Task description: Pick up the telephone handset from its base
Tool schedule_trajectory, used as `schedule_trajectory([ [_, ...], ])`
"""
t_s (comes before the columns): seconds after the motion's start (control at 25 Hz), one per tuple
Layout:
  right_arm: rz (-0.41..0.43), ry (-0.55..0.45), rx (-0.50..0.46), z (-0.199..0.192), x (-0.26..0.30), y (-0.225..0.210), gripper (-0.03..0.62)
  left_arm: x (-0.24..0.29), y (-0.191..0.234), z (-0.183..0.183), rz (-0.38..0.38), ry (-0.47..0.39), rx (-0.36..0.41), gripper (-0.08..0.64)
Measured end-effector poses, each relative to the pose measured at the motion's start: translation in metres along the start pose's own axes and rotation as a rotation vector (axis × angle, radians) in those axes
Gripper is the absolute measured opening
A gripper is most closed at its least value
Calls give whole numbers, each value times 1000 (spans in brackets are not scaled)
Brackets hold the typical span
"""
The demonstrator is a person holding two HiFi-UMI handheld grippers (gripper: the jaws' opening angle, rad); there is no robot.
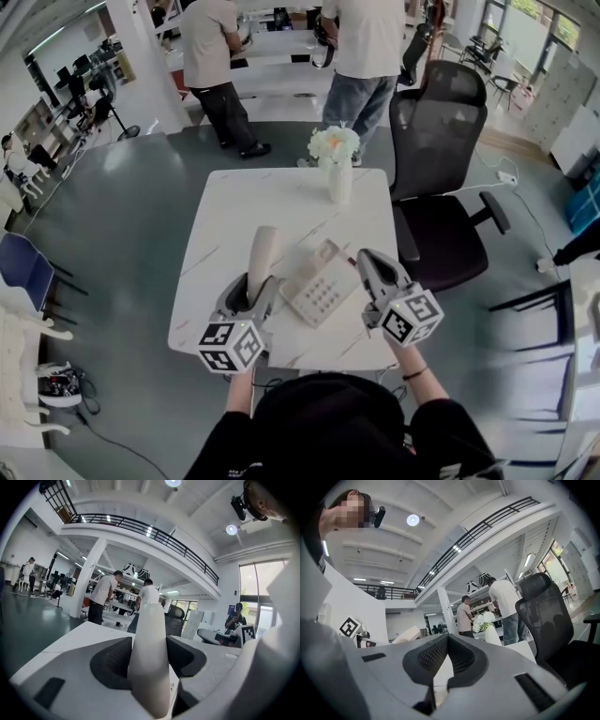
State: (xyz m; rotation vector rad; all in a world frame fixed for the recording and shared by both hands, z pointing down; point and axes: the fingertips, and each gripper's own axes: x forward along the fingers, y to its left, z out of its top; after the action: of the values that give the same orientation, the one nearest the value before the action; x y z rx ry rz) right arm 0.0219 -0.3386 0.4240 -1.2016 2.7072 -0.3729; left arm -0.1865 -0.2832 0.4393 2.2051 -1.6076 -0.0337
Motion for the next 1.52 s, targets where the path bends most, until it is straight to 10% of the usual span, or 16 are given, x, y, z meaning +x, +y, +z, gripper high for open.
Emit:
schedule_trajectory([
  [1.52,-52,-97,-43,39,-17,-8,-9,-54,9,39,153,-209,-13,216],
])
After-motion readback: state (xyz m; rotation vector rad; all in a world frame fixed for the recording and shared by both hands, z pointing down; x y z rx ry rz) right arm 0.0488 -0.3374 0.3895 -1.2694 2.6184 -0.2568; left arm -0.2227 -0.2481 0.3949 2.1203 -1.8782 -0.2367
